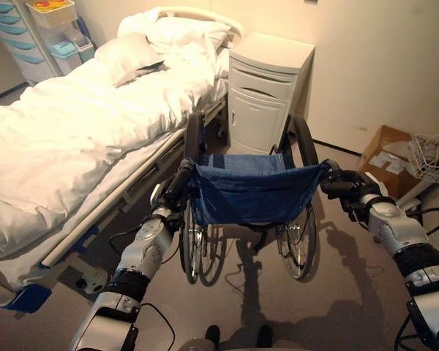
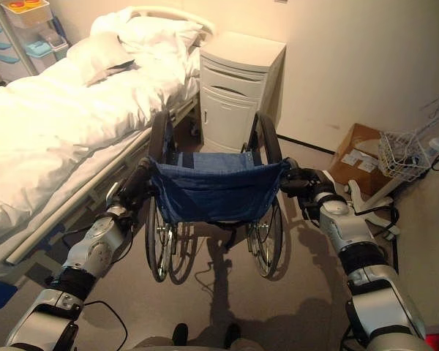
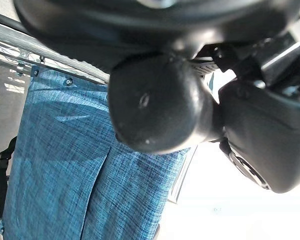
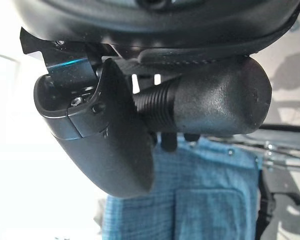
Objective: Push the wheelchair next to the bed
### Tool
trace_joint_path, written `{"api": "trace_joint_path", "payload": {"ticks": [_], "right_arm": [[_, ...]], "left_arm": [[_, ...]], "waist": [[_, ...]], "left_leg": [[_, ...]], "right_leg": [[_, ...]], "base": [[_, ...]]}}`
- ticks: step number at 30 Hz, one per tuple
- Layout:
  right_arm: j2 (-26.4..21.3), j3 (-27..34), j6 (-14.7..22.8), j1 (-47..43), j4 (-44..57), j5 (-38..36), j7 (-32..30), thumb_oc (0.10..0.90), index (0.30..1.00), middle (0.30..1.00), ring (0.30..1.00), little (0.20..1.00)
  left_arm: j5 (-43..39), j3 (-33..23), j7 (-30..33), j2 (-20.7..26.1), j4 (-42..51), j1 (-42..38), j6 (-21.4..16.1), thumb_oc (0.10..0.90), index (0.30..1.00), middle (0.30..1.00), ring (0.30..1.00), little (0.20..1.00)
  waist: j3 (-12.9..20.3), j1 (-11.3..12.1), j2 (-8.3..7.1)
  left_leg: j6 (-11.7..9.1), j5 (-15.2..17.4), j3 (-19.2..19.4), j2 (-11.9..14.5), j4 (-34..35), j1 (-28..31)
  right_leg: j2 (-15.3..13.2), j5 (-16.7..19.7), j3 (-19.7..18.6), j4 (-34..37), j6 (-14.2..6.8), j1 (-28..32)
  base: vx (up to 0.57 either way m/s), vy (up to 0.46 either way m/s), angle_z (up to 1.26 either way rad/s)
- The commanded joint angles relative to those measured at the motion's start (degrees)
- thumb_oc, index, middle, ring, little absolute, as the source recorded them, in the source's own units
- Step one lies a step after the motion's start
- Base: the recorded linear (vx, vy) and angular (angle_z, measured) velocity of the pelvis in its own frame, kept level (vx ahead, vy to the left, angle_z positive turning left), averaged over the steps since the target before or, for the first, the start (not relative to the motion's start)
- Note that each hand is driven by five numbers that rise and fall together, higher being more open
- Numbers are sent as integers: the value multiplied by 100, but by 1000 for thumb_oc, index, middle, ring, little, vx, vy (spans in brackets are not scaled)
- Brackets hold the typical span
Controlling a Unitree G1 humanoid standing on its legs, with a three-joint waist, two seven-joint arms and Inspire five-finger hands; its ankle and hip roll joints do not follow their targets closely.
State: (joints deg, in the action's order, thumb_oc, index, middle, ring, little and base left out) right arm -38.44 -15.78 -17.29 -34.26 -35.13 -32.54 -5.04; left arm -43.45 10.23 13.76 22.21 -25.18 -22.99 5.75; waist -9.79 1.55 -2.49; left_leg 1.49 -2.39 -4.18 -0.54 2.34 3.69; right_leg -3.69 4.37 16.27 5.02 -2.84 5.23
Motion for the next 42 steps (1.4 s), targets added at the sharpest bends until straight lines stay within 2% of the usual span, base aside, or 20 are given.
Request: {"api": "trace_joint_path", "payload": {"ticks": [1, 8, 16, 17, 18, 19, 34, 36, 40, 42], "right_arm": [[1547, -661, 657, -789, 549, -626, 903, 400, 300, 300, 300, 300], [1660, -756, 642, -886, 495, -548, 788, 400, 300, 300, 300, 300], [1685, -776, 599, -1001, 414, -524, 705, 400, 300, 300, 300, 300], [1684, -778, 586, -996, 424, -516, 709, 400, 300, 300, 300, 300], [1684, -785, 563, -995, 436, -530, 690, 402, 302, 302, 302, 302], [1674, -783, 504, -979, 462, -521, 663, 800, 900, 900, 900, 900], [1536, -610, 248, -715, 680, -518, 393, 800, 900, 900, 900, 900], [1466, -568, 100, -682, 645, -327, 385, 800, 900, 900, 900, 900], [1119, -516, -54, -555, 607, 126, 318, 800, 900, 900, 900, 900], [698, -397, -68, -458, 706, 438, 296, 800, 900, 900, 900, 900]], "left_arm": [[46, 26, 353, -72, 4, -406, -389, 400, 300, 300, 300, 300], [16, -28, 433, -68, -48, -396, -454, 400, 300, 300, 300, 300], [32, 47, 365, -77, -114, -456, -378, 400, 300, 300, 300, 300], [27, 43, 352, -56, -142, -467, -377, 580, 571, 571, 571, 571], [20, 36, 350, -38, -159, -478, -364, 580, 571, 571, 571, 571], [-11, 28, 339, 0, -194, -510, -363, 800, 900, 900, 900, 900], [123, -7, 260, 65, -126, -507, -290, 800, 900, 900, 900, 900], [289, -4, 263, 101, -157, -511, -211, 800, 900, 900, 900, 900], [743, 5, 378, 303, -133, -475, -48, 800, 900, 900, 900, 900], [1036, -109, 506, 659, -3, -396, 48, 800, 900, 900, 900, 900]], "waist": [[424, 493, -31], [458, 506, 22], [455, 519, 69], [449, 512, 74], [444, 507, 76], [429, 493, 85], [431, 406, 109], [444, 395, 108], [448, 365, 98], [437, 343, 86]], "left_leg": [[6, 352, 419, -327, -17, 416], [-31, 381, 387, -313, -49, 466], [-60, 366, 360, -312, -16, 493], [-59, 367, 361, -315, -22, 491], [-57, 368, 364, -316, -28, 488], [-53, 381, 373, -323, -48, 485], [-28, 381, 478, -348, 11, 545], [-27, 379, 503, -342, 32, 561], [-39, 351, 533, -330, 86, 589], [-50, 337, 553, -321, 114, 606]], "right_leg": [[-281, 220, -258, -289, -326, -196], [-164, 35, -245, -265, -204, 32], [-118, -38, -229, -251, -171, 141], [-115, -45, -235, -259, -168, 139], [-113, -48, -243, -266, -166, 136], [-117, -56, -248, -286, -168, 130], [-75, -122, -326, -176, -151, 326], [-67, -125, -331, -146, -151, 359], [-47, -122, -335, -92, -160, 413], [-31, -125, -359, -61, -171, 451]], "base": [[29, -79, 12], [36, -55, 5], [26, -17, 2], [0, 0, 0], [0, 0, 0], [0, 0, 0], [0, 0, 0], [0, 0, 0], [0, 0, 0], [0, 0, 0]]}}
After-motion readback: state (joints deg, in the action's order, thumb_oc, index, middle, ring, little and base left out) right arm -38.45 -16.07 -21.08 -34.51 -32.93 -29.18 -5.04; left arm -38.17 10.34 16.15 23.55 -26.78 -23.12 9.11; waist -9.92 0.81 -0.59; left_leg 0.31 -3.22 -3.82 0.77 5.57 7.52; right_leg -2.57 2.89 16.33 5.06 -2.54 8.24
